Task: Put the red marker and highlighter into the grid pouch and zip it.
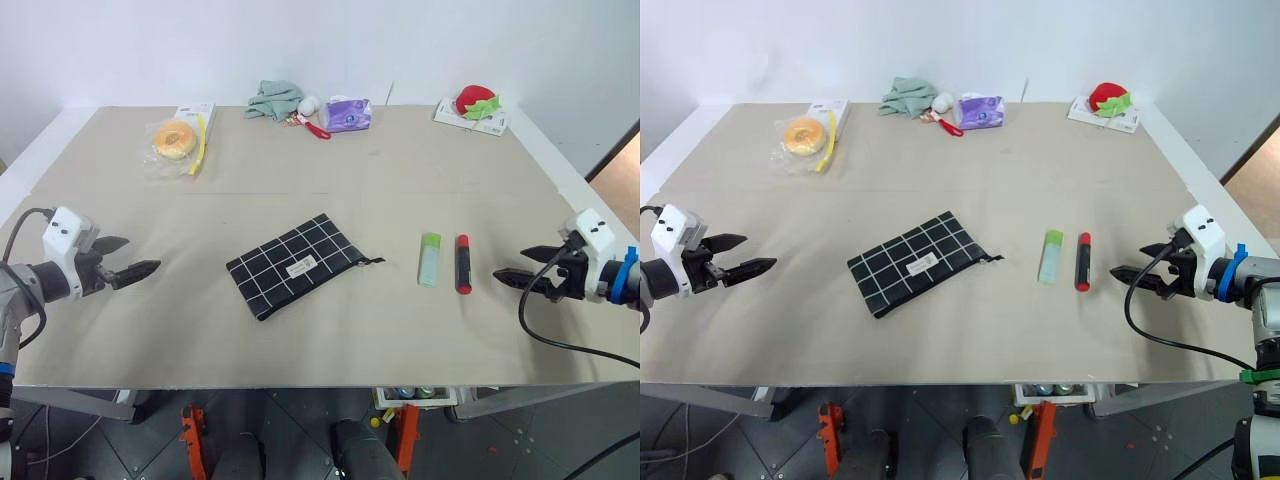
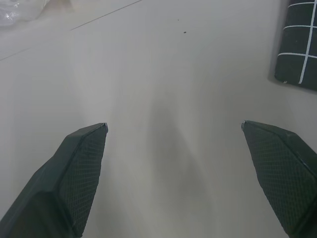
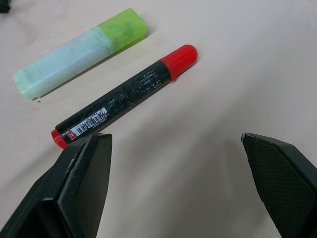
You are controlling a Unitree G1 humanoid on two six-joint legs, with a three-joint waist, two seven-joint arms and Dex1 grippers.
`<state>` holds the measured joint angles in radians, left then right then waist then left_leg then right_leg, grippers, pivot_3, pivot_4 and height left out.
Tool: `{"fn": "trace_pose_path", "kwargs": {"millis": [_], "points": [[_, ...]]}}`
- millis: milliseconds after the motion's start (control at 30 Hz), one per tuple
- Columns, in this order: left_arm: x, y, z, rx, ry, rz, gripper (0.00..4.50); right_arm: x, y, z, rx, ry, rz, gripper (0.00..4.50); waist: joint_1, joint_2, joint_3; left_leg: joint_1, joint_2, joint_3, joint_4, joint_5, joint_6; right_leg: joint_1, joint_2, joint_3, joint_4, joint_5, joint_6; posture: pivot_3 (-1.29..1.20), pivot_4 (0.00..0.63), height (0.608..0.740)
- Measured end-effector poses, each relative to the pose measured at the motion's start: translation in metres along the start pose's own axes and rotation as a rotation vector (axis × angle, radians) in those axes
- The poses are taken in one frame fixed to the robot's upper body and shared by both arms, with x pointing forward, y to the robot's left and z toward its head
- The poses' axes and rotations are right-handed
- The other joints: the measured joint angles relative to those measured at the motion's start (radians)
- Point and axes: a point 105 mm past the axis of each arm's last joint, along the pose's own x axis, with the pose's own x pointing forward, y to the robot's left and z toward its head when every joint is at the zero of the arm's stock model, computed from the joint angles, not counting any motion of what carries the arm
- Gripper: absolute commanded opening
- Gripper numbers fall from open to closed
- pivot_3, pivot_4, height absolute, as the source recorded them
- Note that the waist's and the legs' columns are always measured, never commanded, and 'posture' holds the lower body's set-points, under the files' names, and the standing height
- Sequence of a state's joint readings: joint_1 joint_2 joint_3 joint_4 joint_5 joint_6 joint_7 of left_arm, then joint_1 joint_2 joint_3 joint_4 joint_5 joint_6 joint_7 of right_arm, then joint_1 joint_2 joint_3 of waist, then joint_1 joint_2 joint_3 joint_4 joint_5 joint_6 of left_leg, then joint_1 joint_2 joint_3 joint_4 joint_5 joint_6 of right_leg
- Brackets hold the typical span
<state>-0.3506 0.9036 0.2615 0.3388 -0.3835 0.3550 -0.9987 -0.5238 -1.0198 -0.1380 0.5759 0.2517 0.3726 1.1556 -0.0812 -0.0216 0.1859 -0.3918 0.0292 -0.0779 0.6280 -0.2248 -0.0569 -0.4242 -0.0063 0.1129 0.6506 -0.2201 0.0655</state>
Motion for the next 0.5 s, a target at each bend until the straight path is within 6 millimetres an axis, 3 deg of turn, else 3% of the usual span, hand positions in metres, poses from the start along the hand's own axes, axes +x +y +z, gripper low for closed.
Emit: {"fn": "trace_pose_path", "kwargs": {"millis": [300, 400, 500], "points": [[0.002, -0.003, -0.001, -0.012, -0.007, -0.017, 4.48, -0.003, -0.003, 0.003, -0.001, -0.019, -0.019, 4.5, 0.0, 0.0, 0.0, 0.0, 0.0, 0.0, 0.0, 0.0, 0.0, 0.0, 0.0, 0.0, 0.0, 0.0, 0.0, 0.0, 0.15, 0.739], [0.003, -0.003, -0.001, -0.012, -0.008, -0.018, 4.48, -0.001, -0.004, 0.012, -0.015, -0.051, -0.022, 4.5, 0.0, 0.0, 0.0, 0.0, 0.0, 0.0, 0.001, 0.0, 0.0, 0.0, 0.0, 0.0, 0.0, 0.001, 0.0, 0.0, 0.15, 0.739], [0.003, -0.004, 0.001, -0.014, -0.039, -0.021, 4.5, 0.007, 0.008, 0.035, -0.026, -0.161, 0.026, 3.56, -0.001, 0.0, 0.0, 0.0, 0.0, 0.0, 0.001, 0.0, 0.0, 0.0, 0.001, 0.0, 0.0, 0.001, 0.0, 0.0, 0.15, 0.739]]}}
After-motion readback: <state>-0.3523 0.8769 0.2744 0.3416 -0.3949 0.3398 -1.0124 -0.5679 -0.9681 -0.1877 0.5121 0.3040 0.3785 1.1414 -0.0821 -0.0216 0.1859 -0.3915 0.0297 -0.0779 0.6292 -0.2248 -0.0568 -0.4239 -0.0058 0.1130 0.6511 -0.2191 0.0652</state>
